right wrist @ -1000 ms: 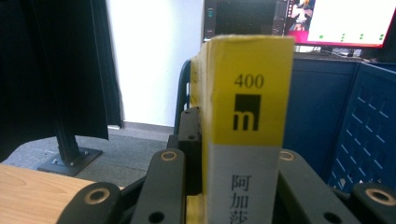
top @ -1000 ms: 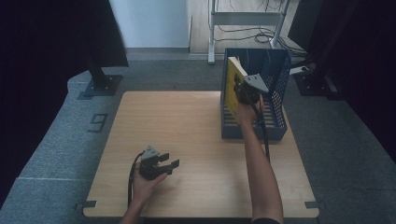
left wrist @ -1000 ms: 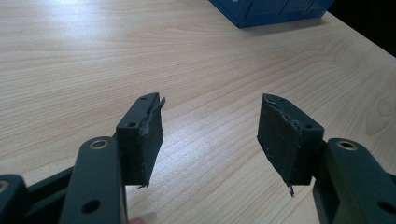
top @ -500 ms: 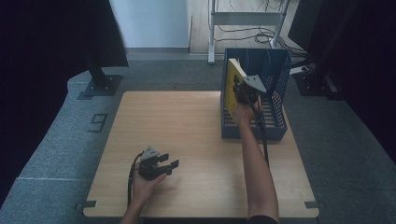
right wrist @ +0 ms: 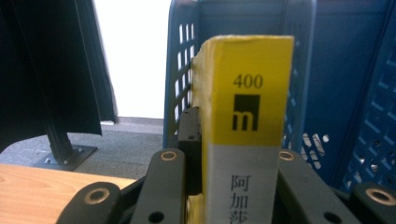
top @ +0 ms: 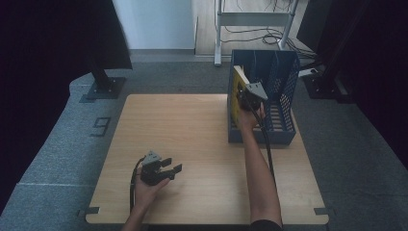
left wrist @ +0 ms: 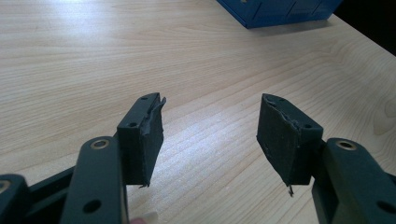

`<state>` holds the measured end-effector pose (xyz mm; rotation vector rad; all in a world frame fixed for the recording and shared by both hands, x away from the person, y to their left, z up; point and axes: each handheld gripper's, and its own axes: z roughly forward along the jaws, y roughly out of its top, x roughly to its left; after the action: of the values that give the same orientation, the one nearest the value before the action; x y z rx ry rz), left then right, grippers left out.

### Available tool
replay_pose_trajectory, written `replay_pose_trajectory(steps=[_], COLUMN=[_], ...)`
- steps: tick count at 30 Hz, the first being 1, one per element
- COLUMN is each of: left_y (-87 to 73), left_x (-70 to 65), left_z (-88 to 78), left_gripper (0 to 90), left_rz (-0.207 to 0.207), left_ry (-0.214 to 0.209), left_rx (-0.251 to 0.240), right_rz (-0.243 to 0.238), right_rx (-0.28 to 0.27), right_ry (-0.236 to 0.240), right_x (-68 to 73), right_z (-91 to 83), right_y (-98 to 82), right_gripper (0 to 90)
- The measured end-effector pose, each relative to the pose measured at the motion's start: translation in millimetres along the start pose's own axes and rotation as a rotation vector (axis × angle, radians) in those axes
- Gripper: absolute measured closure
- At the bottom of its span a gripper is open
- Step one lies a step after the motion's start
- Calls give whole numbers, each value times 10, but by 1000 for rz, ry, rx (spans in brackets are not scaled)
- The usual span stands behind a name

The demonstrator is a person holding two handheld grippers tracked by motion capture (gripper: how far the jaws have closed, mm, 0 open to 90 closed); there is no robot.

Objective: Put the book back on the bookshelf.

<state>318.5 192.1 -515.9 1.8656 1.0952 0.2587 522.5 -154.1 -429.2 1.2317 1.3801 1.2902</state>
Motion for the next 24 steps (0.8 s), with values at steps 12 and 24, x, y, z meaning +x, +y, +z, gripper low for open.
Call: replay_pose_trajectory(steps=[12, 24], left_y=[-8, -5], left_x=[-16, 49], left_z=[27, -9], left_gripper=[405, 404], left_rz=[0, -19], left_ry=[-6, 3], left_rx=[9, 0], right_rz=[-8, -7], right_rx=[32, 79], right_ry=[-9, 18], right_x=[24, -61], right_z=[-151, -336], right_y=[-80, -124], right_gripper=[739, 730])
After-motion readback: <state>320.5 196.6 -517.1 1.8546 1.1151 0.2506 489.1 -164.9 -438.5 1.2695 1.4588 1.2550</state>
